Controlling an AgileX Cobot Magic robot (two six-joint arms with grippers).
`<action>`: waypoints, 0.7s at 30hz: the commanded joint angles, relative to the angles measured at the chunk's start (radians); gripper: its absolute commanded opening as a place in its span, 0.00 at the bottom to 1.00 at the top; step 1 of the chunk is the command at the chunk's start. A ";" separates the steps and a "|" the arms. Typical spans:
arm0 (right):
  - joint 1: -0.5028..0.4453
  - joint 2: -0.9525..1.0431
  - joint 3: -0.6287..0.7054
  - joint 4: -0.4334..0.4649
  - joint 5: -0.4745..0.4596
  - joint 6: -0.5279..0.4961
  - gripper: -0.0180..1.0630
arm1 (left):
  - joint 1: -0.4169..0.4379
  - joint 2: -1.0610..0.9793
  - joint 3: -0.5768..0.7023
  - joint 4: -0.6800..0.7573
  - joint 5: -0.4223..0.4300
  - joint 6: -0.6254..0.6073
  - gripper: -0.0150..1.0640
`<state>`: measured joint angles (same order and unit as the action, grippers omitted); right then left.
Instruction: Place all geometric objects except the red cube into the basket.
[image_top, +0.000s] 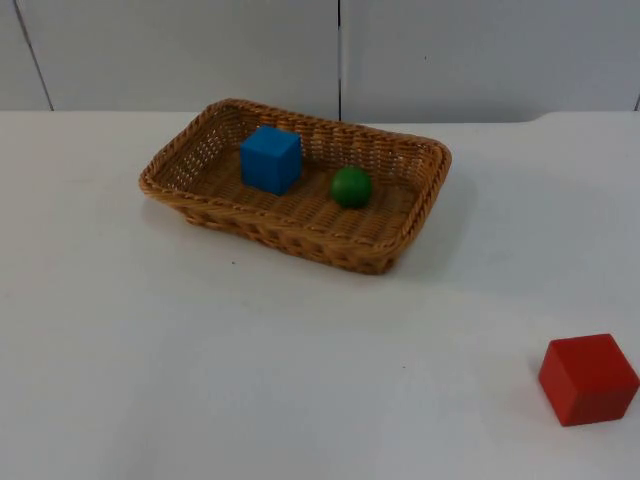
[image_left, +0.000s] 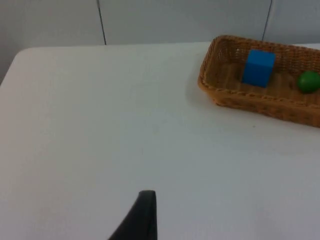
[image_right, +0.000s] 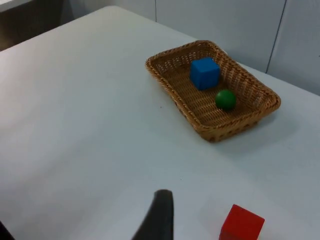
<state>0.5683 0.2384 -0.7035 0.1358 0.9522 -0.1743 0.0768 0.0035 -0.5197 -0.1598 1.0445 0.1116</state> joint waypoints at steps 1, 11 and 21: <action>0.000 -0.072 0.003 -0.001 0.067 0.006 0.74 | 0.005 -0.003 0.007 0.033 0.011 -0.012 0.92; 0.000 -0.238 0.051 -0.002 0.182 0.039 0.74 | 0.005 -0.003 0.026 0.053 0.030 -0.022 0.92; 0.002 -0.238 0.158 -0.082 0.208 0.104 0.74 | 0.005 -0.003 0.026 0.083 0.030 -0.067 0.92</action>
<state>0.5719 0.0025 -0.5837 0.0813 1.1647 -0.0926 0.0768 0.0035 -0.4992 -0.0819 1.0716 0.0560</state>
